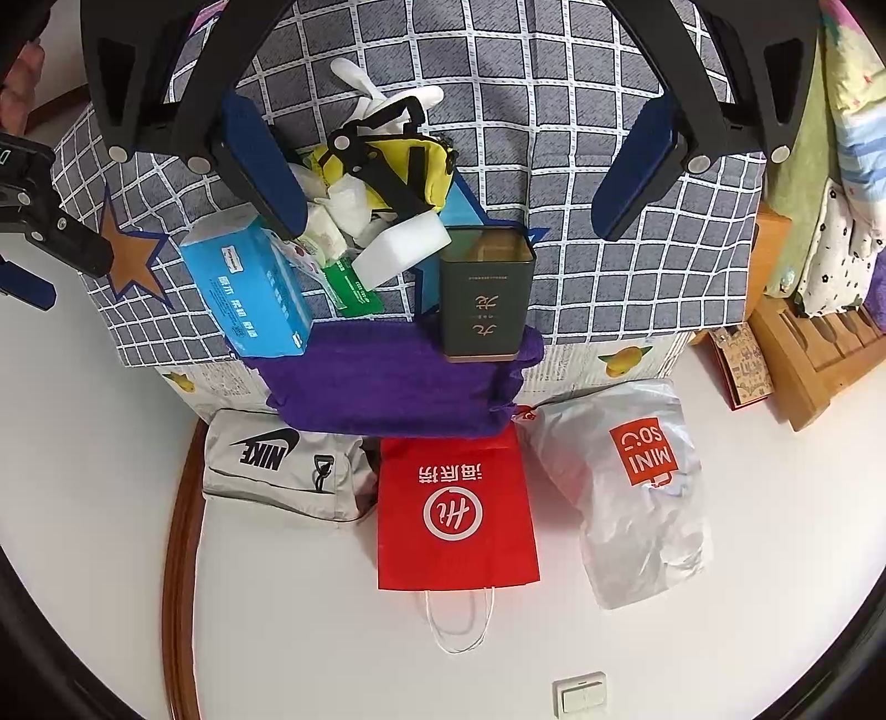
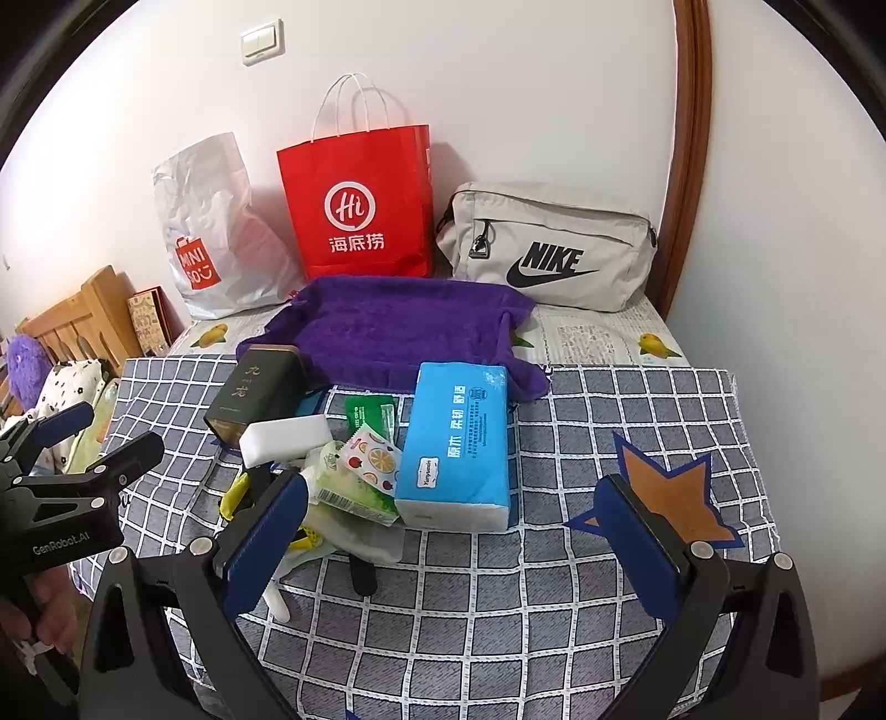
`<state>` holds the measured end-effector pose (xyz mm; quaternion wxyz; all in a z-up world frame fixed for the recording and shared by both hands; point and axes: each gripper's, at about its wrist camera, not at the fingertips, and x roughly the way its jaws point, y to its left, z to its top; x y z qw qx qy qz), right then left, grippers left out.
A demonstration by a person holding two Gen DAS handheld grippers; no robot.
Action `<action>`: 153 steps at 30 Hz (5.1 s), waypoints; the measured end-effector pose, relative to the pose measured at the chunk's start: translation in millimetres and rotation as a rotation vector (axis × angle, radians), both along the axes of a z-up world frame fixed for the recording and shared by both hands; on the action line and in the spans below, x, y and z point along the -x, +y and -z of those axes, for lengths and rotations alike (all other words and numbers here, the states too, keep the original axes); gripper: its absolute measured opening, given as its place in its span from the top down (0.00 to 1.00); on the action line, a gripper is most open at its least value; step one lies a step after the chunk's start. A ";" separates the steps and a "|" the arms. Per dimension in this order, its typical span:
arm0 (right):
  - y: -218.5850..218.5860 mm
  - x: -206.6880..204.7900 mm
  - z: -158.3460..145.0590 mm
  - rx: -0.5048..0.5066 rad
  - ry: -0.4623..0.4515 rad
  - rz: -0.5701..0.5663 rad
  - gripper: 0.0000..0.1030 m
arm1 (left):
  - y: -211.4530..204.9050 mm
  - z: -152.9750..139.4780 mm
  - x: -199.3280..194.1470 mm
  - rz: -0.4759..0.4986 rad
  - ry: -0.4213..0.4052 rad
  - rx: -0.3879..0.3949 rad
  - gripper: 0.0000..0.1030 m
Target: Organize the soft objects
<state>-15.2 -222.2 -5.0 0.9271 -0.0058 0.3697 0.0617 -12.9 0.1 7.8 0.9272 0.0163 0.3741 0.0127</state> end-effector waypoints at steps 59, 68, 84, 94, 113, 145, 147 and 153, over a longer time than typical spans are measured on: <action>-3.3 -45.0 84.1 -0.057 0.184 -0.004 0.02 | 5.1 104.0 -38.1 0.067 0.192 0.073 0.01; -10.9 -53.9 94.9 -0.046 0.201 -0.007 0.02 | -2.7 98.2 -59.3 0.064 0.142 0.016 0.04; -28.4 -76.7 112.3 -0.059 0.249 0.019 0.02 | -19.2 101.8 -87.6 0.174 0.143 -0.051 0.48; -22.6 -76.4 110.1 -0.043 0.245 0.005 0.02 | -14.1 92.3 -79.0 0.209 0.112 -0.034 0.59; 52.2 -72.6 95.1 -0.022 0.196 -0.214 0.13 | 23.8 59.5 -46.9 0.163 0.046 0.040 0.59; 96.2 -37.7 97.7 0.037 0.223 -0.419 0.75 | 66.2 70.7 -29.1 0.128 0.037 0.162 0.59; 98.7 -36.4 109.1 0.063 0.239 -0.418 0.74 | 65.8 71.4 -28.7 0.127 0.038 0.165 0.59; 84.0 -33.5 115.8 0.055 0.240 -0.388 0.53 | 60.9 73.2 -27.0 0.127 0.047 0.150 0.59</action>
